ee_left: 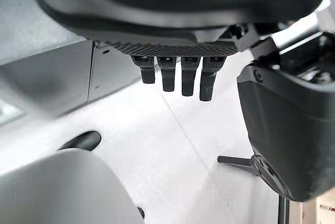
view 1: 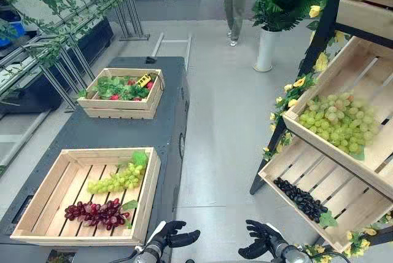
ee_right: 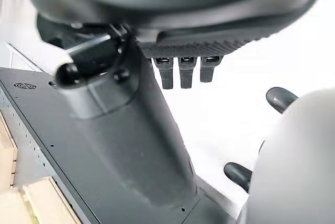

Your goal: Pick up the fruits from the basket on one side to the basket on the other side

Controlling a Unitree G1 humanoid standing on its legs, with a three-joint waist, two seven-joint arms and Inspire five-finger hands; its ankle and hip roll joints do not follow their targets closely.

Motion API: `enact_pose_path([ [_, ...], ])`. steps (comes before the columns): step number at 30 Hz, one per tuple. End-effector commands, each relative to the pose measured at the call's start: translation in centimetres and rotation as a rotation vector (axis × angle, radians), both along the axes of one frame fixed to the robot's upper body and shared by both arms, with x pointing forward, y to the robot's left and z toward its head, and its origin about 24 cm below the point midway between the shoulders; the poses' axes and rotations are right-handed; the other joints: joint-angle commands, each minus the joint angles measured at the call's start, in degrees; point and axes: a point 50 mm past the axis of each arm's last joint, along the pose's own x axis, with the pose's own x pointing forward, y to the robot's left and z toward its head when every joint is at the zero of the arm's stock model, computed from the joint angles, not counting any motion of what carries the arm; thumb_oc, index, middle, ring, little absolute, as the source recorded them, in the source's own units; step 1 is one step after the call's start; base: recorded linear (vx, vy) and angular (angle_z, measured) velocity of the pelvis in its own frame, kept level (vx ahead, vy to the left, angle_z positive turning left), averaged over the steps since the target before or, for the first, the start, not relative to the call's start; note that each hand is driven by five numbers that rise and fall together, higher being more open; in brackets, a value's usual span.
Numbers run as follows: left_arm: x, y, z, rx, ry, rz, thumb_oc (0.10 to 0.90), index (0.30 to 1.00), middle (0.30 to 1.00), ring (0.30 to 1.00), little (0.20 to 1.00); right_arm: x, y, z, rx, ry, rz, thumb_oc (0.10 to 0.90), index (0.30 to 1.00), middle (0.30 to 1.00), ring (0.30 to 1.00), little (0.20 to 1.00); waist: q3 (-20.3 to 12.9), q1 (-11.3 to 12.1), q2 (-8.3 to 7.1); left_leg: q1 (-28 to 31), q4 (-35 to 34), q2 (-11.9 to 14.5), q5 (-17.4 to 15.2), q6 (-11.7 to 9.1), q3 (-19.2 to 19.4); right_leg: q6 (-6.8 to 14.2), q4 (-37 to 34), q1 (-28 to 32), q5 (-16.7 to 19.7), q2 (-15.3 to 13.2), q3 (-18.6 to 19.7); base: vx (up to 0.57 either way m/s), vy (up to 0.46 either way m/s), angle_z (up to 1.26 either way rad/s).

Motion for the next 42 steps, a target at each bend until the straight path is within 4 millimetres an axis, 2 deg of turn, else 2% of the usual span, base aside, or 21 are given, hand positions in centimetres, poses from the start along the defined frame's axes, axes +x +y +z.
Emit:
enact_pose_path([
  [1,3.8,-1.7,1.0,-0.032,-0.092,0.002,0.800,0.900,0.900,0.900,0.900,2.5,1.1,0.7,0.009,-0.070,0.020,0.800,0.900,0.900,0.900,0.900,2.01,0.60,-1.28,3.19,0.51,-2.99,-8.24,1.43,2.62,-0.18,3.01,2.49,-6.70,-0.33,1.12,0.14,-0.207,2.75],
  [4,3.9,-1.6,1.0,-0.005,-0.093,-0.035,0.800,0.900,0.900,0.900,0.900,2.5,1.0,0.7,0.002,-0.069,0.017,0.800,0.900,0.900,0.900,0.900,2.07,0.54,-1.16,3.10,0.51,-2.91,-8.14,1.44,2.82,-0.15,3.12,2.35,-6.72,-0.41,1.03,0.00,0.000,0.00],
  [8,3.5,-2.8,0.9,0.011,-0.092,-0.235,0.800,0.900,0.900,0.900,0.900,2.6,1.0,0.7,0.005,-0.073,0.015,0.800,0.900,0.900,0.900,0.900,2.19,0.24,-1.05,3.13,0.51,-2.71,-8.07,1.43,3.17,-0.07,3.61,2.09,-6.90,-0.40,1.21,0.00,0.000,0.00],
  [12,4.6,-3.4,1.5,0.017,-0.156,-0.249,0.800,0.900,0.900,0.900,0.900,2.6,1.2,0.8,0.015,-0.073,0.041,0.800,0.900,0.900,0.900,0.900,2.26,-0.10,-0.80,3.28,0.51,-2.57,-8.38,1.48,3.54,-0.07,3.65,2.04,-7.16,-0.33,1.41,0.00,0.000,0.00],
  [21,4.6,-3.7,1.6,0.016,-0.173,-0.314,0.800,0.900,0.900,0.900,0.900,2.8,1.3,0.7,0.005,-0.071,0.021,0.800,0.900,0.900,0.900,0.900,2.37,-0.17,-0.42,3.16,0.51,-2.52,-8.10,1.31,3.60,-0.14,3.51,2.07,-7.04,-0.45,1.34,0.00,0.000,0.00],
  [38,5.1,-3.8,2.0,0.018,-0.212,-0.323,0.800,0.900,0.900,0.900,0.900,3.1,1.4,0.8,0.006,-0.079,0.024,0.800,0.900,0.900,0.900,0.900,2.31,0.04,-0.23,2.54,0.51,-2.64,-7.81,1.26,3.38,-0.26,3.43,1.71,-7.01,-0.42,0.99,0.00,0.000,0.00],
  [42,5.8,-4.0,2.6,0.042,-0.306,-0.334,0.800,0.900,0.900,0.900,0.900,3.2,1.4,0.9,0.004,-0.083,0.023,0.800,0.900,0.900,0.900,0.900,2.39,0.02,-0.10,2.36,0.51,-2.72,-7.78,1.21,3.25,-0.25,3.48,1.56,-7.04,-0.42,0.92,0.00,0.000,0.00],
])
